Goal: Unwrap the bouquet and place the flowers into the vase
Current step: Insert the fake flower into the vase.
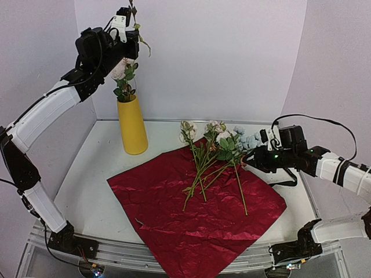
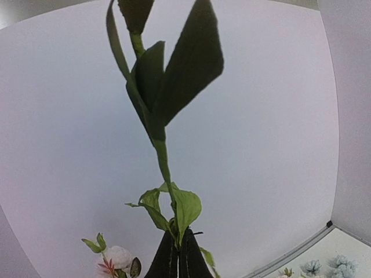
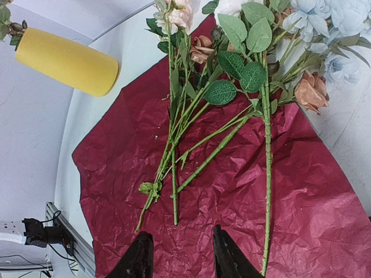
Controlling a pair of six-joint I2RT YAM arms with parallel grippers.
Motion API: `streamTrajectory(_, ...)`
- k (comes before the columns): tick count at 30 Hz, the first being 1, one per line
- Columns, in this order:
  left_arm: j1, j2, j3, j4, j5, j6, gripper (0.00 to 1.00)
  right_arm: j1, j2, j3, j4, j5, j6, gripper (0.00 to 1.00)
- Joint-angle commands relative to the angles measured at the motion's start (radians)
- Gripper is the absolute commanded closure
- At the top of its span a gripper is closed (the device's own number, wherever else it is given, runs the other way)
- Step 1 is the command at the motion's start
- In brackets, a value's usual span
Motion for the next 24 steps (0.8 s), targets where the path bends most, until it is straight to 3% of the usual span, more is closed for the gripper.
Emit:
streamTrajectory(1,0.007,0.024,0.074,0.067,-0.029,-0.003,1.0,-0.001,0.033,0.063,-0.007,0.009,0.002,0.64)
streamTrajectory(8,0.022,0.024,0.079,0.075,-0.049,0.04,1.0,-0.001,0.093,0.107,-0.005,0.0,-0.017,0.64)
streamTrajectory(24,0.108,0.0,-0.045,0.103,-0.061,-0.051,1.0,-0.001,0.121,0.118,0.001,-0.006,-0.038,0.64)
